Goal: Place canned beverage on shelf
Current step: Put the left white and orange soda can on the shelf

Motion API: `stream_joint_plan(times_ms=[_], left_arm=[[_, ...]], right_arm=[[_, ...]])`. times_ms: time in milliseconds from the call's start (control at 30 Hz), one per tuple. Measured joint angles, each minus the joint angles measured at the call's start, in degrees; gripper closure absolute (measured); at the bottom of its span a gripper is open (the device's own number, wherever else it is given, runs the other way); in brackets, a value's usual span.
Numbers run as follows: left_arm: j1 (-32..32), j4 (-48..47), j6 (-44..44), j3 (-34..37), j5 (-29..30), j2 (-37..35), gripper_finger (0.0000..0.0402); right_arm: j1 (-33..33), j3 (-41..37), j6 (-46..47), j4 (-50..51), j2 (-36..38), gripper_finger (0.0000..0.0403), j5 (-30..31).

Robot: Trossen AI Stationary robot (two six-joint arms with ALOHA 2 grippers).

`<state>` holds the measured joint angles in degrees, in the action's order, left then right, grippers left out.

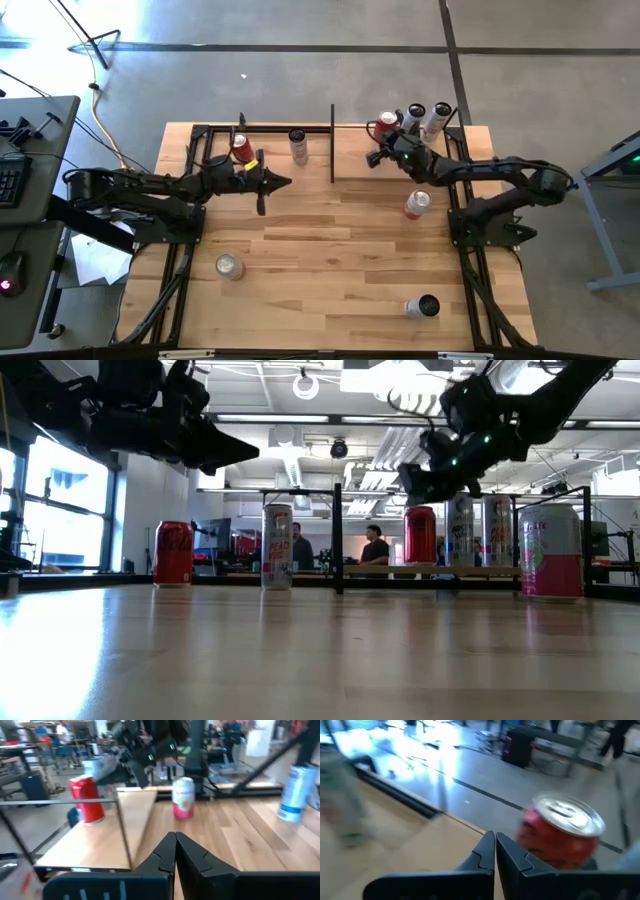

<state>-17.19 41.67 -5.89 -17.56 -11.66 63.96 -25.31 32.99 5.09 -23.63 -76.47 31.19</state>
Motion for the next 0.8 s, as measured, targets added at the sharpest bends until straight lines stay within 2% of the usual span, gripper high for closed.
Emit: stream_joint_plan(times_ms=[200,333,433,633,800], left_arm=[[6.3,-3.5,-2.7,0.0,0.5,-1.7,0.0401],[12.5,-9.4,-3.6,-0.2,5.3,-5.0,0.0401],[16.9,-20.5,-3.6,-3.0,8.4,-8.6,0.0401],[23.8,-47.5,5.1,-15.5,6.8,-11.5,0.0401],[30.4,-73.3,17.3,-29.2,15.5,-9.2,0.0391]], right_arm=[[12.4,0.0,-0.2,1.3,4.4,0.0403,0.4],[20.5,0.0,-0.6,1.4,4.5,0.0403,3.7],[24.7,0.0,-0.6,1.1,4.5,0.0403,6.3],[29.4,0.0,-1.7,-1.3,4.5,0.0403,7.2],[30.0,0.0,-2.5,-1.5,4.5,0.0403,7.3]])
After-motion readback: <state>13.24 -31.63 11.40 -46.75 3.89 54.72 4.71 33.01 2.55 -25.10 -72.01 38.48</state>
